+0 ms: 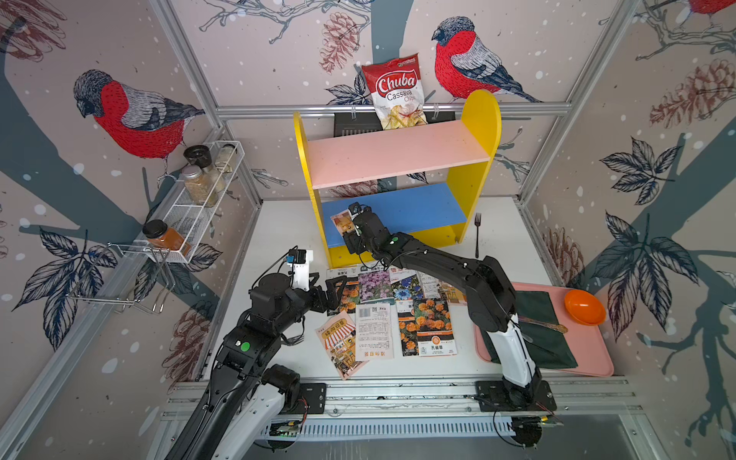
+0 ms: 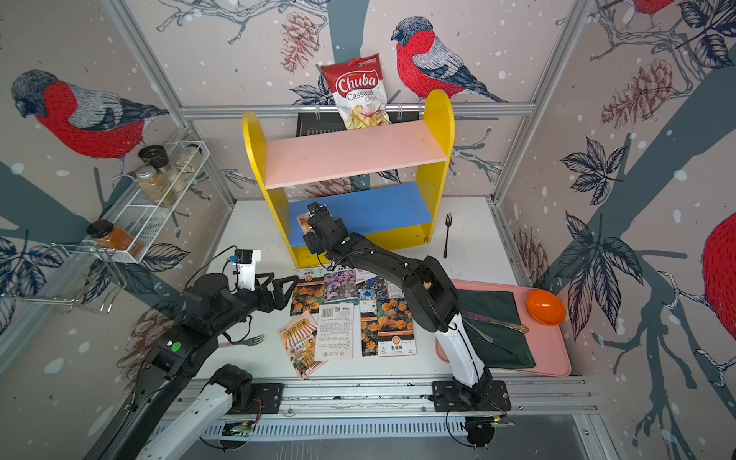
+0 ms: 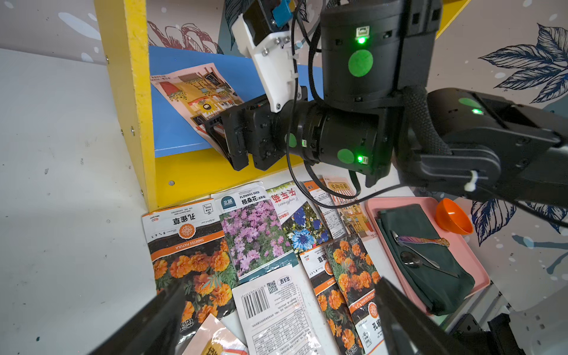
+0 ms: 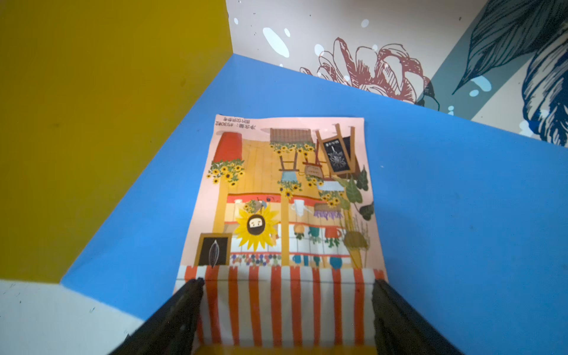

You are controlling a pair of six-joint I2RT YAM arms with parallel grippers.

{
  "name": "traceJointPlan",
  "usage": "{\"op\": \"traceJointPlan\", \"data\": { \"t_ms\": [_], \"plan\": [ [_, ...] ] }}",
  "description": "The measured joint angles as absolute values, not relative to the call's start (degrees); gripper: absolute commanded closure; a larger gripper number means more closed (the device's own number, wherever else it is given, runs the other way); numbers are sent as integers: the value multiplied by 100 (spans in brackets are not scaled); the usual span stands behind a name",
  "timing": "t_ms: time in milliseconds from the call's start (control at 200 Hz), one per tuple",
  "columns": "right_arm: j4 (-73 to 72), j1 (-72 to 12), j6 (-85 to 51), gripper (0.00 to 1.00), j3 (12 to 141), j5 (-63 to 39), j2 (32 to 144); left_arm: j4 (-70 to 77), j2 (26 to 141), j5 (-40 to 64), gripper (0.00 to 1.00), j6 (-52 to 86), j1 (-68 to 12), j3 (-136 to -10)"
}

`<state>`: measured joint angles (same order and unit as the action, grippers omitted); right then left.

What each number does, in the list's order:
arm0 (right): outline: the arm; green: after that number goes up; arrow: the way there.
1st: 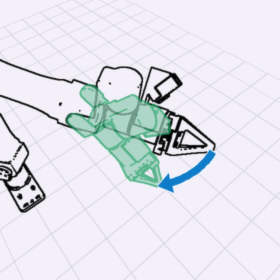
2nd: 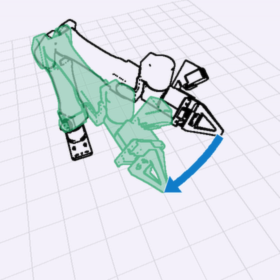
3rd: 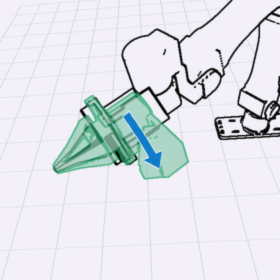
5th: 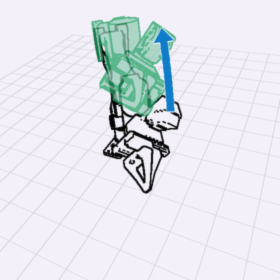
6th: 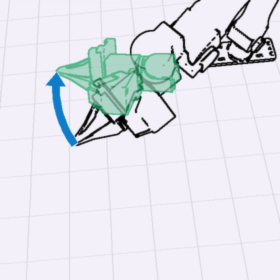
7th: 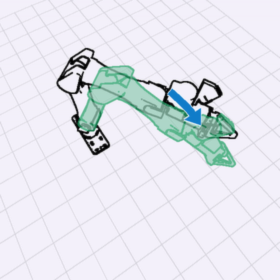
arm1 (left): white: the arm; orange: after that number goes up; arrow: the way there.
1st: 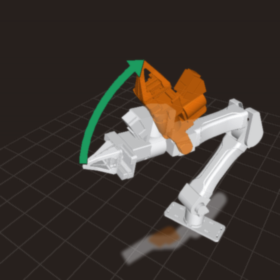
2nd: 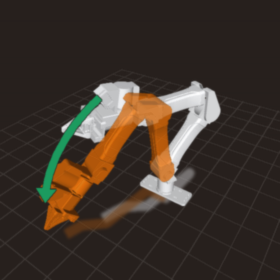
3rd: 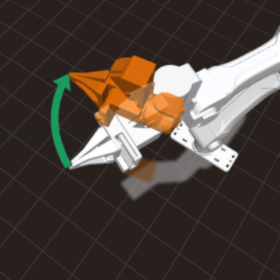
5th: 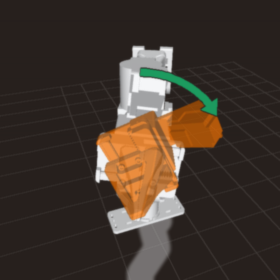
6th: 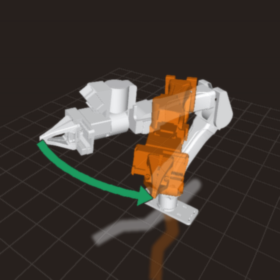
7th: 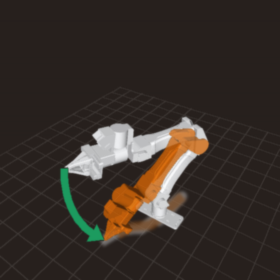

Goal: Take the seed bag off the shelf
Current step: Pick up the seed packet from the shelf.

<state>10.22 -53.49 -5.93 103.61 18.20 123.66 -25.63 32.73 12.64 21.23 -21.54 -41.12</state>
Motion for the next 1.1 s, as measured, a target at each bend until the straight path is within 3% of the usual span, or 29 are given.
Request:
{"op": "traceJointPlan", "data": {
  "t_ms": [625, 1096],
  "plan": [
    [1151, -5297, -760, 10, 9734, 1778, 11266, -2569, 3216, 1570, 5, 2126, -2154, -4095],
    [598, -4209, -2209, 12, 7708, -510, 9533, -2624, 3024, 2834, 5, 2211, -2154, -4101]
  ]
}}
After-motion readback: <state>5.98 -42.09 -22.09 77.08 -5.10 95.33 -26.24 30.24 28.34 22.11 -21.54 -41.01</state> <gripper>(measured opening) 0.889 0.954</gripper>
